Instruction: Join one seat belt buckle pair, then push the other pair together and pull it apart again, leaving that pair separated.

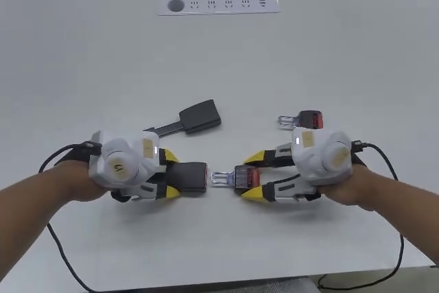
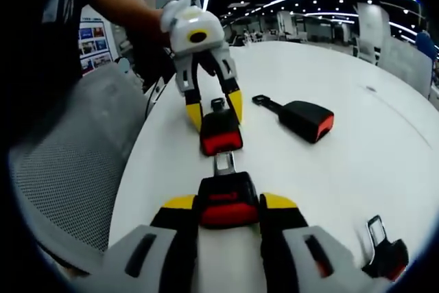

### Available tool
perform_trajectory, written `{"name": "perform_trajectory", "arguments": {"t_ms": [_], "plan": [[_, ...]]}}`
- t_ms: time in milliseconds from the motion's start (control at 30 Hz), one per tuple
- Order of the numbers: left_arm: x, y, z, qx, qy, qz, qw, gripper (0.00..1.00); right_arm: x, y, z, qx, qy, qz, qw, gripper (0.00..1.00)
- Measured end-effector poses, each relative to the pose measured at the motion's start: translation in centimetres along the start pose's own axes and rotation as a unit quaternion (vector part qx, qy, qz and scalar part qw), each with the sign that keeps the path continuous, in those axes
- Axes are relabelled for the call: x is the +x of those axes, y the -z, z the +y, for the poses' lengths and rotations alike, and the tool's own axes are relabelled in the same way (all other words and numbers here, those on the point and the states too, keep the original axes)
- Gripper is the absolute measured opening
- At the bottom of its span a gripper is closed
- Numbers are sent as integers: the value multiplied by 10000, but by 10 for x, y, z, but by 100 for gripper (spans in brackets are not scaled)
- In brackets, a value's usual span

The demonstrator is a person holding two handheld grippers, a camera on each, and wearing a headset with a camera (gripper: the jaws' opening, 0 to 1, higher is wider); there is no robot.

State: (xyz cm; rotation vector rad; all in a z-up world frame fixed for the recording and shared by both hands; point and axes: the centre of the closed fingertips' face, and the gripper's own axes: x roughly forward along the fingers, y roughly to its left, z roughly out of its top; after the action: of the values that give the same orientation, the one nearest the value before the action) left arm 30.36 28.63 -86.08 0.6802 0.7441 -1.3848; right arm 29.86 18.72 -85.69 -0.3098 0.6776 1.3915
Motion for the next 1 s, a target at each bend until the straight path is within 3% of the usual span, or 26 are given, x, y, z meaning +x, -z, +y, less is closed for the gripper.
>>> {"name": "perform_trajectory", "arguments": {"t_ms": [367,533,1000], "plan": [[-2,1,0,21,10,-16,10000,34,8,-4,2,-87,-52,64,9999,35],[-1,-1,-2,83,29,13,10000,34,22,-14,5,-115,25,61,9999,35],[-2,-1,-3,112,-10,36,9999,33,28,-18,8,-73,24,126,9999,35]]}}
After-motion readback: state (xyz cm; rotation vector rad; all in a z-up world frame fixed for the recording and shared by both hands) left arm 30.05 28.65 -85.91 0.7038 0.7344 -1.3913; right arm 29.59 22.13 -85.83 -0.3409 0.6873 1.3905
